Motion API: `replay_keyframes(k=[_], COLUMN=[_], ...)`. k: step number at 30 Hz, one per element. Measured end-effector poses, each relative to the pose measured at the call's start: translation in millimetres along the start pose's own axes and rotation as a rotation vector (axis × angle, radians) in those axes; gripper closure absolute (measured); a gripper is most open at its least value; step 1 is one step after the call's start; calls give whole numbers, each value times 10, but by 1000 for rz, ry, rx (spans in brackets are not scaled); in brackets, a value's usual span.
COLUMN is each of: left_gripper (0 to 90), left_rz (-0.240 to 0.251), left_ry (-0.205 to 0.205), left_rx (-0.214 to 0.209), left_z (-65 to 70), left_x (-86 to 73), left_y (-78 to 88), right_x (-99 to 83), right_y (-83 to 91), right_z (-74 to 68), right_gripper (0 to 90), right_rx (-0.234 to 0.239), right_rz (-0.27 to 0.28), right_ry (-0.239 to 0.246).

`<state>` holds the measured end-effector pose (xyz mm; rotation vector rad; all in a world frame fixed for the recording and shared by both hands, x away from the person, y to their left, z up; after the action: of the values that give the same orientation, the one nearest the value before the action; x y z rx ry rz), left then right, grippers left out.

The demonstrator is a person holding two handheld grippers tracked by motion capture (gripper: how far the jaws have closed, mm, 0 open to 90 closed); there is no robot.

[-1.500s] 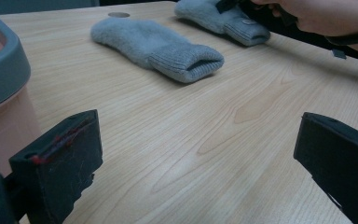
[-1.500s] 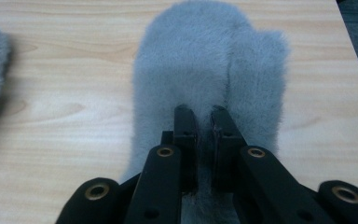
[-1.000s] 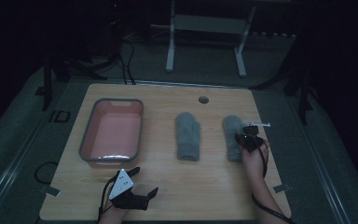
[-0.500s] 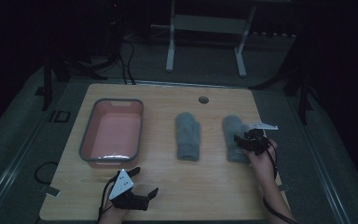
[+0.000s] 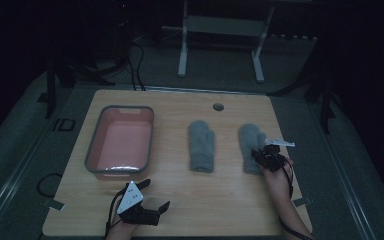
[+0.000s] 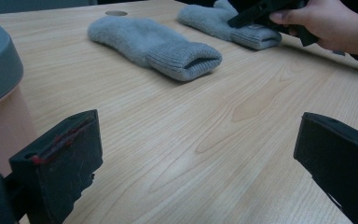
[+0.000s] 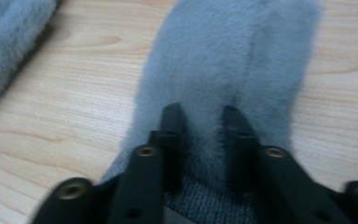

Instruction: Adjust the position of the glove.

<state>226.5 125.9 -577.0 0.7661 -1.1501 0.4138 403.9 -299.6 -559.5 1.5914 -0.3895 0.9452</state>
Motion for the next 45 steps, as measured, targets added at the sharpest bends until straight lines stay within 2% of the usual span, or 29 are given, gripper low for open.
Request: replay_keyframes(k=[6,14,20,26,29,35,37,43,45], left_gripper=[14,14,14,15,14,14,14,14,15], left_rz=[1,5,6,10,9,11,10,9,9], left_ry=[0,2,5,12,10,6,6,8,8], left_rx=[2,-3,-5,-8,-7,-4,-3,-4,-4], left_z=[2,7,7,1,3,5,5,4,4], left_x=[-1,0,2,5,5,6,6,6,6], left_y=[2,5,9,20,21,27,27,37,37], right_x=[84,292,479,747,843,1015,1060,1105,1097], right_y=[85,210,287,353,356,353,334,246,227], right_z=[-112,-250,-384,-639,-780,-1117,-1227,-1532,-1579], right_gripper=[830,834,835,836,836,837,837,837,837], right_rx=[-53,-53,-54,-26,-20,24,40,87,98], right_rz=[13,49,73,106,116,141,146,137,133], right_ry=[-11,-51,-55,-54,-38,-7,8,6,3])
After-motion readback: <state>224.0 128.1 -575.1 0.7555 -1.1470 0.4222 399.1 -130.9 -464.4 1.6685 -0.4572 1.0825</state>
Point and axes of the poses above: each handheld gripper's, and its own axes: y roughly backward along the jaws, x roughly out of its top, z roughly to its right, the point moved 2 cm from there along -y, roughly forward along the jaws, and after that the axes turned 7 degrees about y, right-handed, at the moved point
